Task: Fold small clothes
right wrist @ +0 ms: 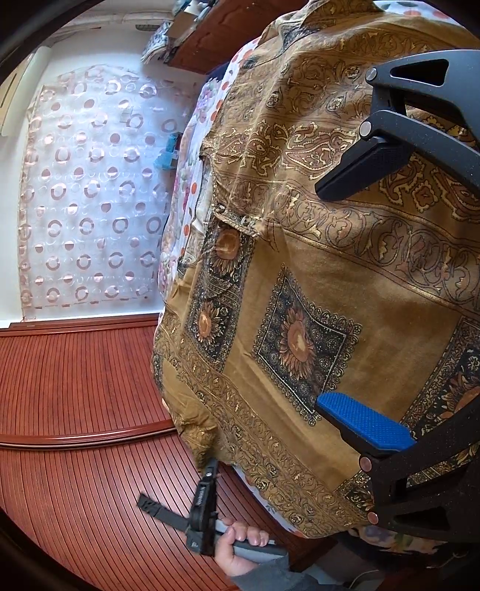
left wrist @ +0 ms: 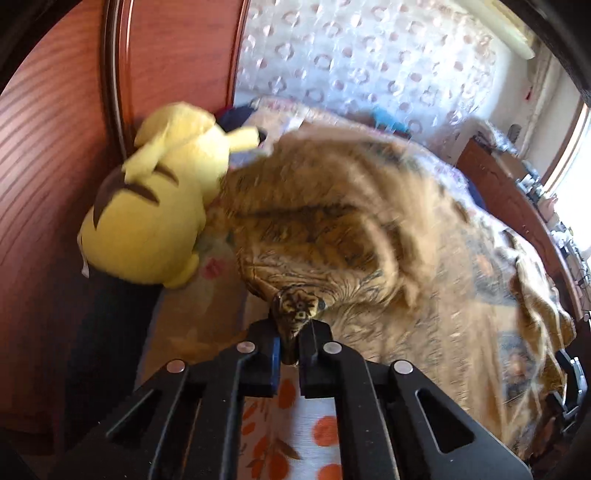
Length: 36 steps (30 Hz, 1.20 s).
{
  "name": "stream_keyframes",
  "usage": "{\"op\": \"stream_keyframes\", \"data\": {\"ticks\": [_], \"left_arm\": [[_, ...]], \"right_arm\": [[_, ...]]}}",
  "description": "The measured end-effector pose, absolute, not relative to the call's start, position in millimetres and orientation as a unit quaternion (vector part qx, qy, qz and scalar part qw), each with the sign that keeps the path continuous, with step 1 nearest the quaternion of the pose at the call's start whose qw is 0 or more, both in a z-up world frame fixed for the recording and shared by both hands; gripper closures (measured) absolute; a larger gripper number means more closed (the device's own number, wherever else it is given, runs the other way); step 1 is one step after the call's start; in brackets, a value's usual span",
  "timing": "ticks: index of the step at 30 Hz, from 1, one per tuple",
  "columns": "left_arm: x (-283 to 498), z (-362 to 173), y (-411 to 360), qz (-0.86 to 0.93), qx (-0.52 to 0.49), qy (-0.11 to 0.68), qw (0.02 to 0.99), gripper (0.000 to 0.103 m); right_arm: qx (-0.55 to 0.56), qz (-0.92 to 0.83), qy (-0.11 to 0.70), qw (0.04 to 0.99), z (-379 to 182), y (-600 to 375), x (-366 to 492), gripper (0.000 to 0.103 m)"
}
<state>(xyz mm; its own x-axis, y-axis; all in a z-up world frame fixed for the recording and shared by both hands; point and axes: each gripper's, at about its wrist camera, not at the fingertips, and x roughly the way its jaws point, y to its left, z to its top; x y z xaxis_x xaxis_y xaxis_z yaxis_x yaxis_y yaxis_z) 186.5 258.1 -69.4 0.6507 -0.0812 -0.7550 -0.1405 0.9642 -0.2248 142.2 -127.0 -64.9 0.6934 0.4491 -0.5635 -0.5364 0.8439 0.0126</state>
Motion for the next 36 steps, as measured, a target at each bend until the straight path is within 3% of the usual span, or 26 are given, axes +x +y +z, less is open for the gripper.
{"op": "stream_keyframes", "data": {"ticks": [10,18,19,26,36], "left_arm": [[172.3,1.9,175.0,-0.068,-0.044,0.362,0.929,0.096],[160.2,1.9,117.8,-0.14,0.011,0.388,0.911,0.095],[158.9,2.0,114.5,-0.14,0.013,0.392,0.909,0.092],[145.4,13.0,112.7,-0.14,0.016,0.375,0.916,0.024],[125.4,-23.0,150.7,-0.096,-0.028,0.383,0.918,0.023]], "right_arm": [[-0.07,0.265,0.28,0.92,-63.6,-128.5,138.6,0.0],[-0.063,0.263,0.275,0.923,-64.9,-131.4,135.7,0.0],[-0.063,0.262,0.274,0.923,-65.1,-131.3,134.8,0.0],[-0.06,0.263,0.274,0.923,-65.2,-131.9,135.2,0.0],[-0.068,0.267,0.283,0.919,-64.3,-131.9,135.8,0.0]]}}
